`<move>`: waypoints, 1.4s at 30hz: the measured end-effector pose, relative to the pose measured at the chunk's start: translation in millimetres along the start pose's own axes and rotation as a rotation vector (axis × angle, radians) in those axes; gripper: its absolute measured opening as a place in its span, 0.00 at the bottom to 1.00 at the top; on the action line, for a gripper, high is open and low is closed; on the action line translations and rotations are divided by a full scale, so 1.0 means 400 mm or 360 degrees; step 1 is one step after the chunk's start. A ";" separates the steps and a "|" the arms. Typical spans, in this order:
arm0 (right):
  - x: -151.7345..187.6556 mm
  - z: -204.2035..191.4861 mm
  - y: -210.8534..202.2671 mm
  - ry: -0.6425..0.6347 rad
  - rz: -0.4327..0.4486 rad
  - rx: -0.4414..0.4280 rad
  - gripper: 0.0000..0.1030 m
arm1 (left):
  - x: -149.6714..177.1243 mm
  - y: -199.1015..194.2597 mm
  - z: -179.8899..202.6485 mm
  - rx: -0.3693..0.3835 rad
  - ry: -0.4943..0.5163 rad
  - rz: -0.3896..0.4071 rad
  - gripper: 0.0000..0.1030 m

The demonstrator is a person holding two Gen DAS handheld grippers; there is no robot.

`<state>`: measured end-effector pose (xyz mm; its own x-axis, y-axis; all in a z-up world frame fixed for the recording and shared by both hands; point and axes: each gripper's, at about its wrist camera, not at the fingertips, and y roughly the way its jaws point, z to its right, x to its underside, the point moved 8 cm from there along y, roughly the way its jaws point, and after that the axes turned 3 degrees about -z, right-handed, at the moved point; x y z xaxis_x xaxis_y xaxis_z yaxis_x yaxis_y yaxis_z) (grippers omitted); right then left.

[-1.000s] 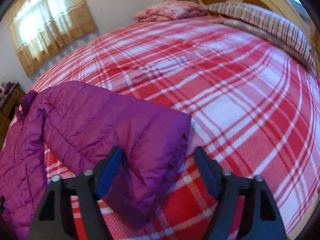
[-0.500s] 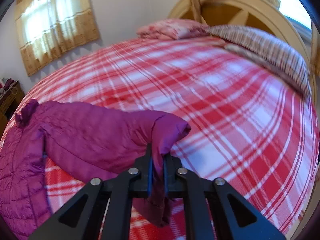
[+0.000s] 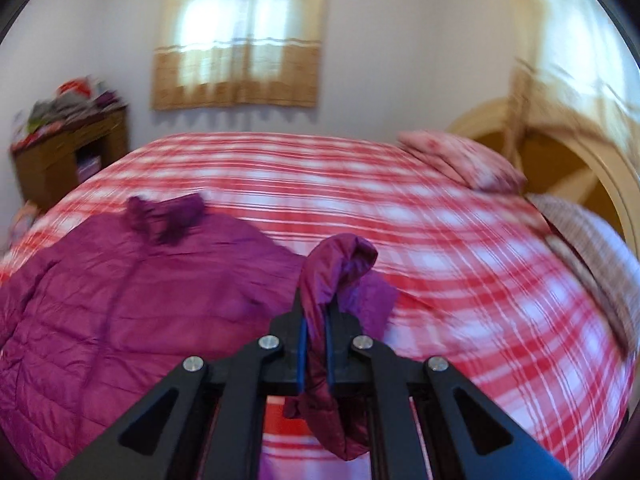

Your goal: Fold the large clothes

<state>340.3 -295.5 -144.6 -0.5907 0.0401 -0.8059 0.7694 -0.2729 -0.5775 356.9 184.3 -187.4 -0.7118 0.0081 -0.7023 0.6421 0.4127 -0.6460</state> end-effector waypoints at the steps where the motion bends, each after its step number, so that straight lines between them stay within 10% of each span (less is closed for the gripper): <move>1: -0.004 -0.063 0.014 -0.0065 0.0005 -0.0030 0.08 | 0.002 0.001 0.000 0.0004 -0.0002 -0.0003 0.99; 9: 0.096 -0.380 0.156 -0.0454 -0.0071 -0.0110 0.11 | 0.011 0.007 -0.009 -0.0008 -0.0004 -0.0033 0.99; 14: 0.177 -0.440 0.134 -0.0529 -0.0139 -0.0293 0.59 | 0.001 -0.023 0.008 0.0040 -0.0006 -0.0027 0.99; 22: 0.206 -0.276 -0.027 -0.0410 -0.0043 -0.0340 0.82 | -0.096 -0.142 0.235 0.0346 0.0038 0.0055 0.99; 30: 0.277 -0.086 -0.024 -0.0182 -0.0119 -0.0198 0.82 | -0.129 -0.265 0.680 0.0783 0.0266 0.0038 0.99; 35: 0.317 -0.005 -0.026 -0.0139 -0.0143 -0.0168 0.82 | -0.088 -0.263 0.923 0.0842 0.0474 -0.0028 0.98; 37: 0.332 0.017 -0.029 -0.0107 -0.0147 -0.0169 0.82 | -0.068 -0.248 0.992 0.0890 0.0520 -0.0083 0.67; 38: 0.337 0.027 -0.028 -0.0091 -0.0149 -0.0170 0.82 | -0.058 -0.238 1.018 0.0917 0.0548 -0.0121 0.25; 42: 0.351 0.086 -0.027 -0.0060 -0.0148 -0.0135 0.82 | -0.088 -0.265 0.999 0.0921 0.0508 -0.0040 0.08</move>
<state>240.7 -320.1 -247.1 -0.6678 0.0248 -0.7439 0.7278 -0.1872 -0.6597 427.7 -223.6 -213.8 -0.7209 0.3114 -0.6192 0.6100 -0.1391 -0.7801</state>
